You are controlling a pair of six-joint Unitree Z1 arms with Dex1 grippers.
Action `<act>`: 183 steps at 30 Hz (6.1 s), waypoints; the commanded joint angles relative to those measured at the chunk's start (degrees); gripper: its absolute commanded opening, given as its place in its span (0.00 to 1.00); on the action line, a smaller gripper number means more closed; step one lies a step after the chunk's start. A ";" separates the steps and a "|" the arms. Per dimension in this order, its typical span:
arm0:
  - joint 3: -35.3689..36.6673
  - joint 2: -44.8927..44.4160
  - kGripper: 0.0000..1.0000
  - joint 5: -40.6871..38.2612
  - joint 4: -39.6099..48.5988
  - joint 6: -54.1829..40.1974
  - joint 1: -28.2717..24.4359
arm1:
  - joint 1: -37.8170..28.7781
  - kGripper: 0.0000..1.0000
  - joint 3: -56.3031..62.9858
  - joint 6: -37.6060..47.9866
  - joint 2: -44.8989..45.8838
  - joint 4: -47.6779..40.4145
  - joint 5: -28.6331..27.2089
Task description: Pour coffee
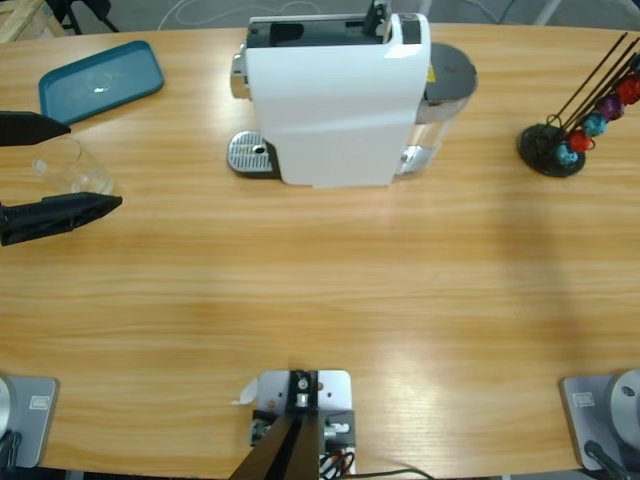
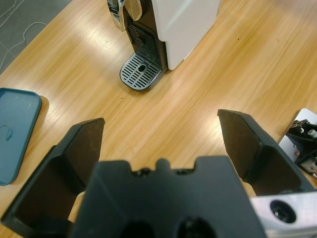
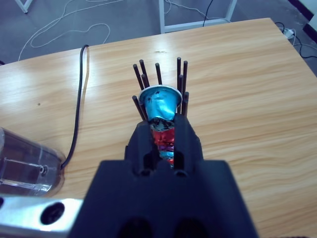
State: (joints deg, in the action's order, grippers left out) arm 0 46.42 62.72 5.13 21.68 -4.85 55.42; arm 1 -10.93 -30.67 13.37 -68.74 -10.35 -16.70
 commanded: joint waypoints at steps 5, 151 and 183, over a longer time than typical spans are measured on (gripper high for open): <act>-1.85 2.53 1.00 0.67 -1.08 0.46 1.57 | 0.19 0.00 -4.11 0.69 0.93 4.18 -3.66; -4.93 -13.77 1.00 4.45 16.12 0.99 -1.28 | -36.62 0.00 -43.38 33.93 -24.28 9.99 8.53; -5.02 -14.15 1.00 4.71 16.12 1.07 -1.30 | -41.19 0.00 -41.64 32.95 -46.11 8.06 12.11</act>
State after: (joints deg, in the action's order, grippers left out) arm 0 43.29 47.70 8.69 38.31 -4.25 54.61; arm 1 -49.47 -77.68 46.82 -105.33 -4.00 -6.25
